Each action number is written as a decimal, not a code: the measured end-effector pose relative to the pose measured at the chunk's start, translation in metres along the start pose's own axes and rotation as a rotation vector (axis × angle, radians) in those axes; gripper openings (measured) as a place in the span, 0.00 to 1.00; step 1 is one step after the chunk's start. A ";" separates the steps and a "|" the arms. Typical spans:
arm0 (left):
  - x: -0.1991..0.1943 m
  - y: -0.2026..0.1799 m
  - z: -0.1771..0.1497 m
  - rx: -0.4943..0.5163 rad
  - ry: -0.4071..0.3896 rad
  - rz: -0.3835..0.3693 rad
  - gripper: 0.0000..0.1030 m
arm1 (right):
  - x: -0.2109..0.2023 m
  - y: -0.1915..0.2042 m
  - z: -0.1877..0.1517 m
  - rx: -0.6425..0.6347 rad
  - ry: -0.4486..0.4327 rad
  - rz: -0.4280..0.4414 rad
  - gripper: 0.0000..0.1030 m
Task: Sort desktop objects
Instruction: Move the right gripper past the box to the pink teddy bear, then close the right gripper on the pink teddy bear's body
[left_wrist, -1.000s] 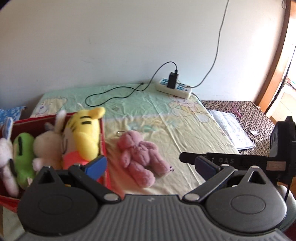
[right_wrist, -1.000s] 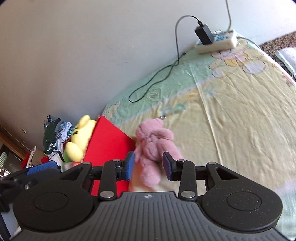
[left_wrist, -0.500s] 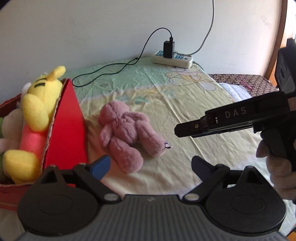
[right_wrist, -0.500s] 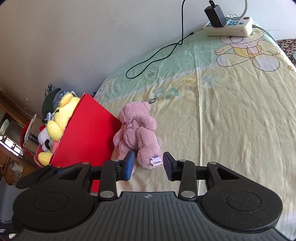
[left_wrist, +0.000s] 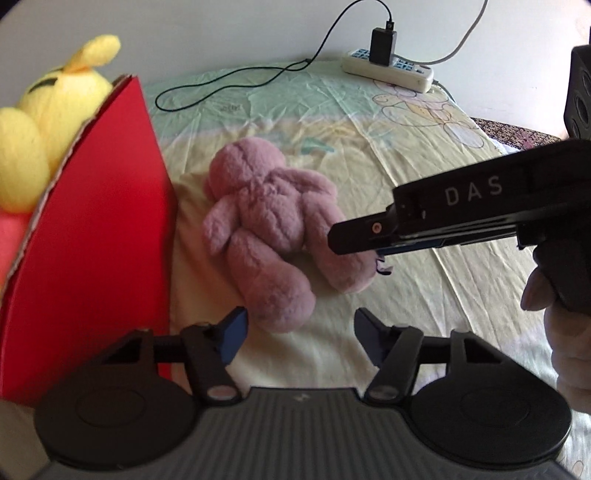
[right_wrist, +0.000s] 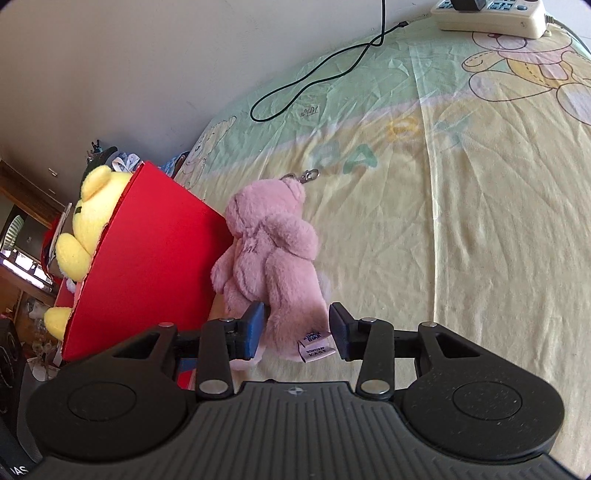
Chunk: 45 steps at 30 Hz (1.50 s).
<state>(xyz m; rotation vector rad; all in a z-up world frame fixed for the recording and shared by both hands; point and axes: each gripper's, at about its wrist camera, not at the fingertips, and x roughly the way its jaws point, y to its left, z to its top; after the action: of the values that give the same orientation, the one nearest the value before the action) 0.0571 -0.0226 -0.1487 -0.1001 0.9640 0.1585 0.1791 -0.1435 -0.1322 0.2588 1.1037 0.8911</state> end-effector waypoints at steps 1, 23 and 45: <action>0.001 0.001 0.000 -0.002 0.003 0.003 0.64 | 0.003 -0.001 0.000 0.006 0.007 0.004 0.42; -0.023 -0.014 -0.024 0.162 0.072 -0.211 0.47 | -0.036 -0.001 -0.051 0.062 0.019 -0.028 0.32; -0.069 0.007 -0.066 0.208 0.068 -0.320 0.61 | -0.094 0.000 -0.109 0.182 -0.032 -0.043 0.49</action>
<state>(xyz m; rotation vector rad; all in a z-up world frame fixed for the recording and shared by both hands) -0.0363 -0.0321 -0.1297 -0.0674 1.0138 -0.2405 0.0717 -0.2380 -0.1204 0.3967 1.1575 0.7466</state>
